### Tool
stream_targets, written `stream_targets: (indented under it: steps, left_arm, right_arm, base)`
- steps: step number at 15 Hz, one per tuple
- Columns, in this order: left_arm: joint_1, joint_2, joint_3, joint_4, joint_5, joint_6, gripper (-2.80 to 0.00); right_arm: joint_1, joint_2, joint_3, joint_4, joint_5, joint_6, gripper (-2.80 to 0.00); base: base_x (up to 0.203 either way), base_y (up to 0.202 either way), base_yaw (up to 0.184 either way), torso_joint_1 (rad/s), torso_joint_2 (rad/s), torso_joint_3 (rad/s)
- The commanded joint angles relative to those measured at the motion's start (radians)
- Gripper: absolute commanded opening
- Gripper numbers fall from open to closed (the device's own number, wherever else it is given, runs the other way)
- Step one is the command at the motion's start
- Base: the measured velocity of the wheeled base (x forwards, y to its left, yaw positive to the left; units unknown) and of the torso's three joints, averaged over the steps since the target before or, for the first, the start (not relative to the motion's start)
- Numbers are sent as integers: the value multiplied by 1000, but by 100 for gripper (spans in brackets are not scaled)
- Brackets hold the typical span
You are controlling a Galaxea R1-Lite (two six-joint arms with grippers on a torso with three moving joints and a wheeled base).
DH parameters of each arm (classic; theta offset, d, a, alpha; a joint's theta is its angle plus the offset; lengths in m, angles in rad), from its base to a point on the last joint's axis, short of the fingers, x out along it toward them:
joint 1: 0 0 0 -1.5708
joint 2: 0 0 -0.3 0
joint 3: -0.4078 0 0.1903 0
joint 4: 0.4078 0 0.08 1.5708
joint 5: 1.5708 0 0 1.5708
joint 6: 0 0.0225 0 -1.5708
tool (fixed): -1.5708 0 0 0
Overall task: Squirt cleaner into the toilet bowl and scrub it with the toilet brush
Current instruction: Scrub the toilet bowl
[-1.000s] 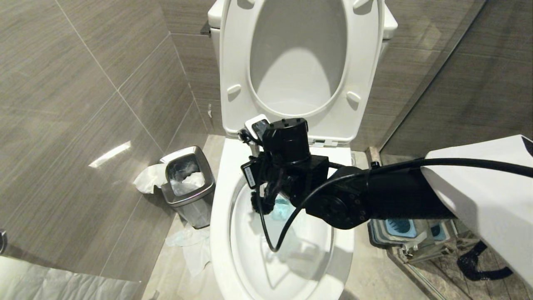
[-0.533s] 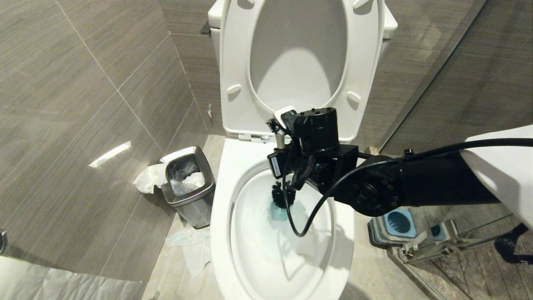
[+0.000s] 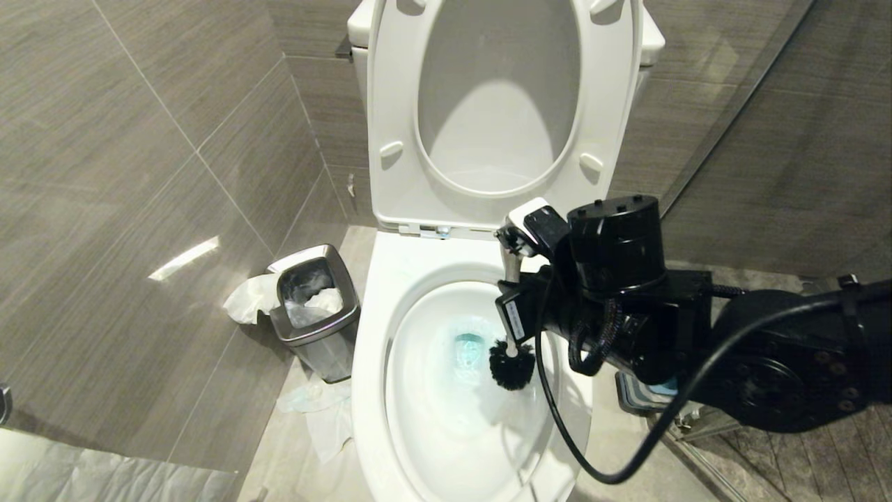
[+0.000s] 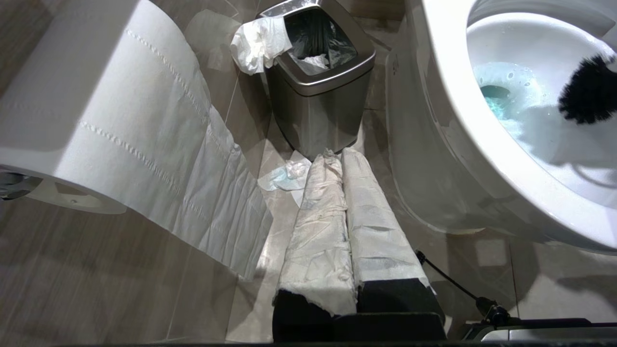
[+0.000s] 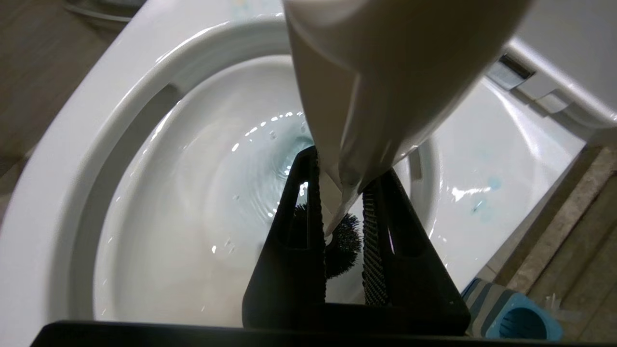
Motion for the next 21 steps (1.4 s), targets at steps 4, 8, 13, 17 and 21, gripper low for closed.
stream_targets:
  steps: [4,8,13,17,21]
  left_arm:
    - [0,0,3,0,1,-1,-280]
    - [0,0,3,0,-1,-1,-280]
    - [0,0,3,0,0,1,-280]
    - [0,0,3,0,1,-1,-280]
    - [0,0,3,0,1,-1,-280]
  right_arm:
    - [174,-101,122,-4,-42,35,-280]
    - [313,-73,125,-4,-94,73,-280]
    - [308,111,-54,-6,-102,108,-280]
    - [234,262,-267,-6,-103,96,-280]
    - [119,320,-397,-7,-98,10,-280]
  base:
    - [0,0,0,0,0,0]
    - [0,0,0,0,0,0]
    - [0,0,0,0,0,0]
    - [0,0,0,0,0,0]
    - [0,0,0,0,0,0]
